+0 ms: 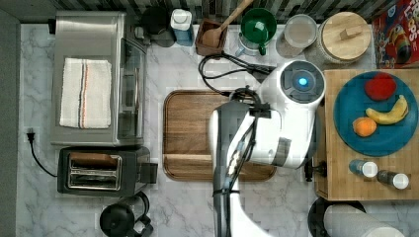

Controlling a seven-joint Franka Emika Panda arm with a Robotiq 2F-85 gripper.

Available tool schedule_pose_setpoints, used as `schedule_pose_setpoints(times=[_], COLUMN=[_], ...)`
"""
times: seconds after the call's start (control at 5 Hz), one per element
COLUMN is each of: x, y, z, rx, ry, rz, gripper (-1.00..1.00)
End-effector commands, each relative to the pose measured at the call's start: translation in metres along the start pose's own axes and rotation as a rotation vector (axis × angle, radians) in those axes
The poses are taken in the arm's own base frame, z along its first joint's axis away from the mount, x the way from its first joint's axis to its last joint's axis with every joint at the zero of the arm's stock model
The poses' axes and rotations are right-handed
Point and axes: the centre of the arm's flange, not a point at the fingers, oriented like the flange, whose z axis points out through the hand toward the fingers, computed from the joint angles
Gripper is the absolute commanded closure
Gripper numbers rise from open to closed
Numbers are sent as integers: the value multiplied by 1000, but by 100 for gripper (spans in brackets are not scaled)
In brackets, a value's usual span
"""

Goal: Open the drawer.

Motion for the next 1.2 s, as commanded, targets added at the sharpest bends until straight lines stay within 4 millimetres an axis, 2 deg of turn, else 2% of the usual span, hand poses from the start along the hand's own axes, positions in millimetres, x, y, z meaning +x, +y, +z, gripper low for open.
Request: schedule_pose_setpoints(times=[0.2, 0.4, 0.6, 1.0, 1.2], x=[9, 13, 9, 2, -7], y=[96, 115, 121, 117, 110], z=[25, 37, 47, 70, 69], rx=[-52, -74, -109, -85, -84], ry=[70, 80, 70, 87, 78], rz=[-80, -107, -99, -59, -28], gripper=[-100, -100, -100, -100, -100])
